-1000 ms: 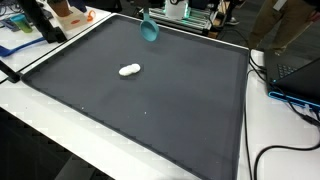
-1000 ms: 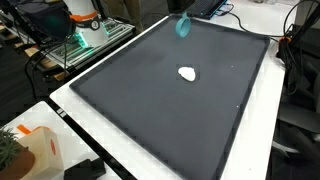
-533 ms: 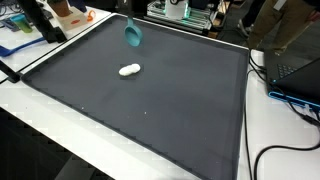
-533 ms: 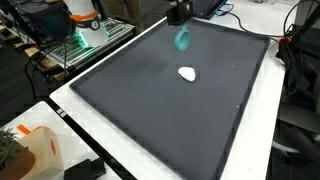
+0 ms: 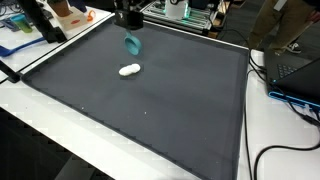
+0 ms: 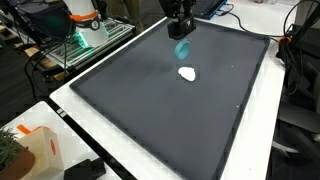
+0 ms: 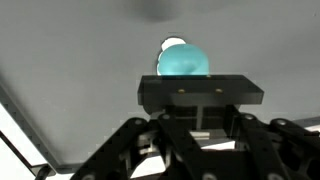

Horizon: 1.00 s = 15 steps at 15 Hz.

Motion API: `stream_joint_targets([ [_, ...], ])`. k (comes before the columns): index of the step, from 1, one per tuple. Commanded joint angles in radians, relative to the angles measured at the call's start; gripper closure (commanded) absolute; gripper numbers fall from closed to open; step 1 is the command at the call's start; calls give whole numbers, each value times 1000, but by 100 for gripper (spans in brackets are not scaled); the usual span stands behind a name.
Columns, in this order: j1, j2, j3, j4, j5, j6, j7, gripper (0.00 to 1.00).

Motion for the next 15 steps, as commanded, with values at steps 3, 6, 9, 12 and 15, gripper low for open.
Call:
stream_joint_targets([
  [3, 11, 30, -7, 8, -29, 21, 5, 79],
  [6, 14, 51, -8, 14, -34, 32, 6, 79],
  [9, 15, 79, -9, 26, -69, 57, 22, 79],
  [12, 19, 111, -10, 40, -102, 73, 32, 79],
  [15, 27, 151, -14, 62, -141, 90, 50, 79],
])
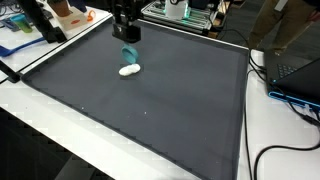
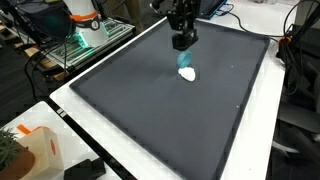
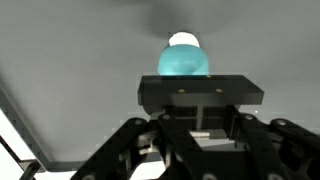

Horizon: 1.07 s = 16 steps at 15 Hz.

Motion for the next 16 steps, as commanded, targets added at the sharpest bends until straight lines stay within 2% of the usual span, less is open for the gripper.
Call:
stream_joint_targets([
  [1, 20, 55, -16, 33, -60, 29, 39, 79],
  [5, 30, 108, -30, 63, -103, 39, 65, 79],
  [12, 57, 228, -45, 199, -131, -151, 90, 79],
  [16, 68, 293, -54, 287, -129, -191, 89, 79],
])
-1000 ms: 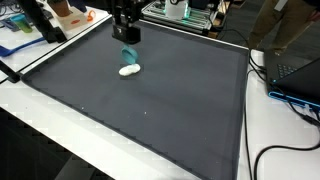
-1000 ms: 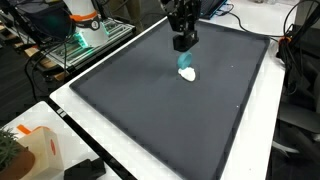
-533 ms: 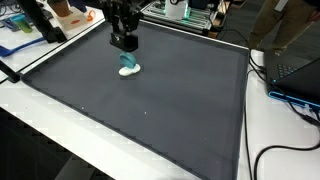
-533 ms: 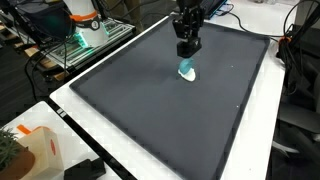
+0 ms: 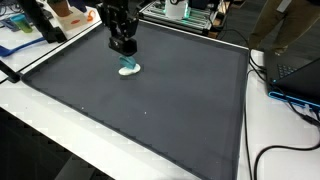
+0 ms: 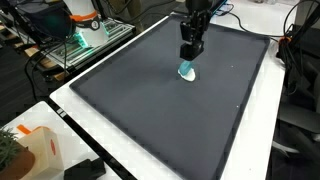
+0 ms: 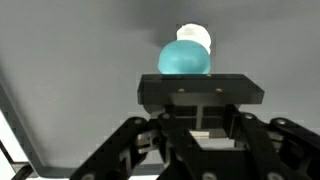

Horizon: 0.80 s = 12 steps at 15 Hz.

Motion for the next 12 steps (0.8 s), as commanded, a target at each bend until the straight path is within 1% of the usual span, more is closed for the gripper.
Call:
stream_joint_targets([
  [1, 21, 109, -26, 82, -33, -51, 24, 79],
  [8, 37, 167, -39, 219, -33, -172, 14, 79],
  [12, 42, 208, -38, 322, -25, -265, 10, 79],
])
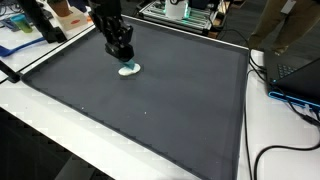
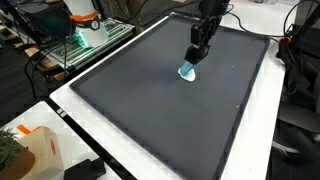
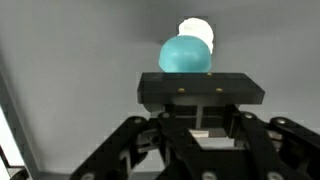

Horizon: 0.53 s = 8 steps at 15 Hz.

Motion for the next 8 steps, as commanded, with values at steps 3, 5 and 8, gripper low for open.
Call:
stream_joint_targets([
  [3, 18, 108, -17, 170, -13, -125, 3, 79],
  [5, 19, 141, -14, 243, -2, -201, -4, 79],
  [8, 22, 175, -10, 351, 7, -305, -13, 79],
])
